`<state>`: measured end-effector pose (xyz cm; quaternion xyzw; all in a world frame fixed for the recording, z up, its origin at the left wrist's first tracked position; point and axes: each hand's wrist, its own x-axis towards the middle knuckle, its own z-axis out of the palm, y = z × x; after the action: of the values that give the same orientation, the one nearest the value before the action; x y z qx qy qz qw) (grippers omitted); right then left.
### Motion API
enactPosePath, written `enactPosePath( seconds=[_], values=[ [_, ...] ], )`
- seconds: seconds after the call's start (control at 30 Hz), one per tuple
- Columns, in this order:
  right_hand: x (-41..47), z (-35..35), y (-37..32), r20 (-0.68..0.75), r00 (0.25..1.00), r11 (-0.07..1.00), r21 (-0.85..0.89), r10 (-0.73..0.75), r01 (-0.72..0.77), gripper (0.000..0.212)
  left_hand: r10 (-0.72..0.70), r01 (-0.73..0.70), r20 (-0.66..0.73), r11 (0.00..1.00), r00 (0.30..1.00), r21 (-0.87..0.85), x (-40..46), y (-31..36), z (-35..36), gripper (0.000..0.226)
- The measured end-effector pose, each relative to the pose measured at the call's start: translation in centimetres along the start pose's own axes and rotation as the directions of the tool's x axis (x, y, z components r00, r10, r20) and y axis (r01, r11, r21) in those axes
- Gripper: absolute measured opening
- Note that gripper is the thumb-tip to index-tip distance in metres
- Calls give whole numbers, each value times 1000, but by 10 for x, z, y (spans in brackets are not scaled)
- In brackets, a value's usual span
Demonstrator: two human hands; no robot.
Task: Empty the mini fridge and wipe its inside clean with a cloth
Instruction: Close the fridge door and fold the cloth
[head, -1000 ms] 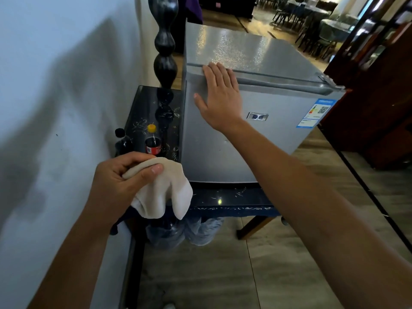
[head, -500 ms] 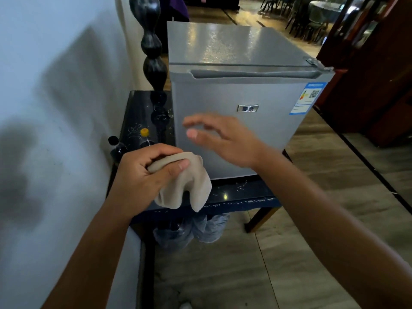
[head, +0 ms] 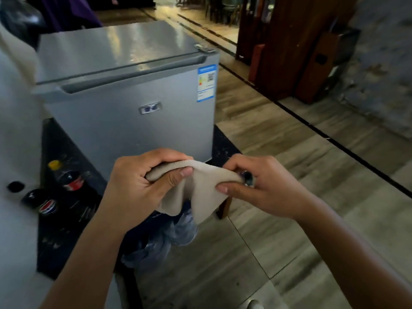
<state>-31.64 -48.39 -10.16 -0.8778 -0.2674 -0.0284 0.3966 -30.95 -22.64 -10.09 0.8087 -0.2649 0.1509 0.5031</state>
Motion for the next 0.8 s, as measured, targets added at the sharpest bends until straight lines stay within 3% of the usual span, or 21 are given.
enactPosePath(
  seconds=[0.27,0.53,0.8],
  values=[
    [-75,-112,77,-265,963,999,22,43,-38,17,47,-51,150,998,988,22,63,34,126,20],
    [-134,-185,161,-364,919,983,154,149,-98,16,-20,51,317,995,948,-87,99,45,244,17],
    [-142,-227,222,-461,860,946,315,220,-73,13,-114,185,225,928,968,-323,142,32,309,21]
  ],
)
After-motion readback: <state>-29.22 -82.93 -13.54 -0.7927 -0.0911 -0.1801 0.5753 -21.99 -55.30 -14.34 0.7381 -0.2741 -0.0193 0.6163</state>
